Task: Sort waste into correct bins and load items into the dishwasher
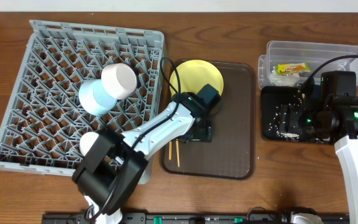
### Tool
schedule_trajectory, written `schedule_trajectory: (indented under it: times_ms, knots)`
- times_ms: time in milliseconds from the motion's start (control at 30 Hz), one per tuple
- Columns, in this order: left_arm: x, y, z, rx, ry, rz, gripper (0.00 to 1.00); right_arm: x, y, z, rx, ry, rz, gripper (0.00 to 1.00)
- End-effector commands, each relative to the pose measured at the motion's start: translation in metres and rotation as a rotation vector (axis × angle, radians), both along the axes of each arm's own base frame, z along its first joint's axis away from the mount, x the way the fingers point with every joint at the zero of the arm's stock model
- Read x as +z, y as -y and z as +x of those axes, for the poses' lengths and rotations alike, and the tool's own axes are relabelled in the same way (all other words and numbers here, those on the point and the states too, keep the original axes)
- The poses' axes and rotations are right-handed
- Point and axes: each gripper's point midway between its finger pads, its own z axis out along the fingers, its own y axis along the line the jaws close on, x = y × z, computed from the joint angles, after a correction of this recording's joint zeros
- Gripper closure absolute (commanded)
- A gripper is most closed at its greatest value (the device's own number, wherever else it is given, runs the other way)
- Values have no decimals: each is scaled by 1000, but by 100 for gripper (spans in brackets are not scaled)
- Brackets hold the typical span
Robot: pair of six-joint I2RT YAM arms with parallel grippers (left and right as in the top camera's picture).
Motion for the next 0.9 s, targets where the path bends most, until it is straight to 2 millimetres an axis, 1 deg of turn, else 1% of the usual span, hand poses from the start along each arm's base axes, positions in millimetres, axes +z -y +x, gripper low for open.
schedule_trajectory:
  times_ms: [0,133,167,267,300,367,400,433,500,533,567,667,733,867]
  knots:
    - [-18,-7,-3,22,-28,52,8,2,3,0,-12,5,-2,25]
    - [-34,-11,-7,21,-65,84,12,1,3,-2,-12,-1,-2,26]
    - [-36,-11,-8,21,-73,87,14,1,3,-2,-12,-1,-1,26]
    - [-38,-12,-10,21,-82,94,27,1,3,-1,-12,0,-2,26]
    - [-38,-11,-11,21,-86,88,39,1,3,-1,-12,-1,-2,26]
    - [-37,-9,-12,21,-96,76,54,1,3,-2,-12,-1,-2,26]
    - [-37,-9,-13,21,-97,76,65,1,3,-2,-12,-1,-2,26]
    - [-37,-10,-13,21,-98,77,72,1,3,-2,-12,-1,-2,26]
    - [-37,-10,-14,21,-102,78,79,1,3,-2,-12,-1,-2,26]
    - [-37,-10,-14,21,-105,80,81,1,3,-1,-12,-1,-2,26]
    - [-36,-11,-15,21,-107,81,87,1,3,-1,-11,0,-2,26]
    - [-33,-11,-16,21,-108,78,94,2,3,-1,-11,0,-3,26]
    - [-30,-9,-17,21,-110,63,94,1,3,-1,-11,0,-3,26]
    - [-17,-3,-17,20,-98,22,94,2,3,-1,-11,0,-3,26]
